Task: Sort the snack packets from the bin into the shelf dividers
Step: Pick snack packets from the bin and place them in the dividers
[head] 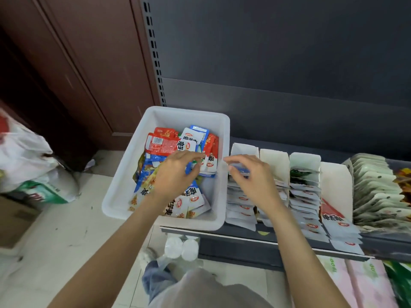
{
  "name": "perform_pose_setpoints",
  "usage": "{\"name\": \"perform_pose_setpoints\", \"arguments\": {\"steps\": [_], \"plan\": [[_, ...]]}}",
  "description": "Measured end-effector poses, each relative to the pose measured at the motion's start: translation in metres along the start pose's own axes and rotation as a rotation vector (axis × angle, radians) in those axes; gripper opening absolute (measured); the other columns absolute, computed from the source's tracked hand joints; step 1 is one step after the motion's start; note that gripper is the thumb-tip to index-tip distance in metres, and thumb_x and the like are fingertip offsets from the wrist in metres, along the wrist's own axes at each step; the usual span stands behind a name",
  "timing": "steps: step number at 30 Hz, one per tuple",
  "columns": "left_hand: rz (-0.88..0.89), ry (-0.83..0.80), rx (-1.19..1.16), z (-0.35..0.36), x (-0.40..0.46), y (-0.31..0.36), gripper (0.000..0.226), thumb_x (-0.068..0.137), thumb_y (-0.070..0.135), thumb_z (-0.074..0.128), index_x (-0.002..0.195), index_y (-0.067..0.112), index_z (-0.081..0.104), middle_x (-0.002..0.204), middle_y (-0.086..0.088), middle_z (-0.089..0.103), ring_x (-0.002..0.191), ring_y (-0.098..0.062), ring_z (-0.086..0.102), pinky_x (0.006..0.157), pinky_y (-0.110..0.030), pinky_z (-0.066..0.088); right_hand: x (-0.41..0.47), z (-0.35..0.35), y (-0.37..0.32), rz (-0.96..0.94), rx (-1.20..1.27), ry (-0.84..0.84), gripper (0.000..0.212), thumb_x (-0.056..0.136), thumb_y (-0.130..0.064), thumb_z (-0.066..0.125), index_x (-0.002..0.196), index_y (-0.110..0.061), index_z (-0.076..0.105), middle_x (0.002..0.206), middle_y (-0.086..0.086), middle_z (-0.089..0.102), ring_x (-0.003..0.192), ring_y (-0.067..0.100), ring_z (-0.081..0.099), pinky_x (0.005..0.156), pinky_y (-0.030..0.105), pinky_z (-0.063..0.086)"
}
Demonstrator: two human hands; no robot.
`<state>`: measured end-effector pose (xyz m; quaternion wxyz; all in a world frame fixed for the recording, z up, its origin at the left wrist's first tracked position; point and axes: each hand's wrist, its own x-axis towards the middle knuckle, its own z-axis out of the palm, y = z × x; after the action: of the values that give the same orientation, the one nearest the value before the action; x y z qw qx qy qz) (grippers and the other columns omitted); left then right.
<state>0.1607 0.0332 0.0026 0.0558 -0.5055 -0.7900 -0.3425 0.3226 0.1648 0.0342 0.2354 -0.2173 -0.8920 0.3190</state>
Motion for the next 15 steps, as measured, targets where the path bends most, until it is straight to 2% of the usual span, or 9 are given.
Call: {"name": "perform_pose_setpoints", "arguments": {"steps": [2, 3, 5, 7, 11, 13, 15], "plan": [[-0.11, 0.048, 0.049, -0.012, -0.015, -0.025, 0.024, 0.079, 0.011, 0.07, 0.102, 0.017, 0.07, 0.092, 0.001, 0.07, 0.087, -0.02, 0.062, 0.07, -0.026, 0.046, 0.009, 0.024, -0.013, -0.015, 0.071, -0.111, 0.02, 0.088, -0.011, 0.062, 0.105, -0.02, 0.07, 0.101, -0.008, 0.07, 0.088, 0.0, 0.06, 0.079, 0.014, 0.047], [-0.172, 0.025, 0.089, -0.016, -0.021, -0.039, 0.027, 0.076, 0.011, 0.073, 0.103, 0.015, 0.069, 0.092, -0.001, 0.07, 0.088, -0.025, 0.062, 0.073, -0.029, 0.046, 0.013, 0.039, -0.017, -0.03, 0.054, -0.181, 0.021, 0.088, -0.011, 0.061, 0.104, -0.019, 0.07, 0.099, -0.007, 0.071, 0.085, 0.001, 0.062, 0.078, 0.017, 0.049], [-0.326, -0.111, 0.157, -0.022, -0.031, -0.062, 0.04, 0.075, 0.018, 0.075, 0.112, 0.014, 0.063, 0.102, -0.006, 0.067, 0.097, -0.031, 0.058, 0.081, -0.034, 0.044, 0.022, 0.069, -0.021, -0.037, -0.042, -0.315, 0.022, 0.088, -0.012, 0.06, 0.106, -0.02, 0.07, 0.1, -0.005, 0.071, 0.087, 0.007, 0.064, 0.08, 0.027, 0.053], [-0.457, -0.287, 0.206, -0.025, -0.036, -0.076, 0.057, 0.076, 0.033, 0.074, 0.125, 0.018, 0.051, 0.119, -0.005, 0.058, 0.109, -0.027, 0.051, 0.09, -0.036, 0.041, 0.032, 0.095, -0.024, -0.022, -0.144, -0.414, 0.024, 0.089, -0.017, 0.06, 0.112, -0.019, 0.066, 0.107, -0.002, 0.068, 0.095, 0.014, 0.062, 0.082, 0.032, 0.052], [-0.499, -0.521, 0.304, -0.021, -0.037, -0.078, 0.079, 0.072, 0.047, 0.075, 0.133, 0.021, 0.033, 0.136, -0.001, 0.041, 0.124, -0.021, 0.041, 0.1, -0.035, 0.039, 0.05, 0.134, -0.027, -0.101, -0.347, -0.565, 0.045, 0.09, -0.03, 0.062, 0.131, -0.016, 0.051, 0.126, 0.003, 0.055, 0.116, 0.021, 0.051, 0.091, 0.033, 0.043], [-0.481, -0.591, 0.402, -0.016, -0.036, -0.076, 0.085, 0.072, 0.045, 0.076, 0.136, 0.017, 0.028, 0.139, -0.004, 0.034, 0.128, -0.022, 0.034, 0.104, -0.035, 0.036, 0.052, 0.146, -0.027, -0.128, -0.455, -0.601, 0.051, 0.09, -0.031, 0.061, 0.135, -0.014, 0.046, 0.13, 0.005, 0.05, 0.119, 0.023, 0.048, 0.093, 0.034, 0.043], [-0.482, -0.62, 0.446, -0.012, -0.034, -0.077, 0.088, 0.071, 0.044, 0.077, 0.137, 0.015, 0.026, 0.139, -0.007, 0.031, 0.129, -0.024, 0.031, 0.106, -0.034, 0.034, 0.052, 0.153, -0.025, -0.138, -0.504, -0.579, 0.046, 0.091, -0.024, 0.06, 0.134, -0.014, 0.046, 0.128, 0.006, 0.049, 0.115, 0.024, 0.048, 0.089, 0.034, 0.044]]}}
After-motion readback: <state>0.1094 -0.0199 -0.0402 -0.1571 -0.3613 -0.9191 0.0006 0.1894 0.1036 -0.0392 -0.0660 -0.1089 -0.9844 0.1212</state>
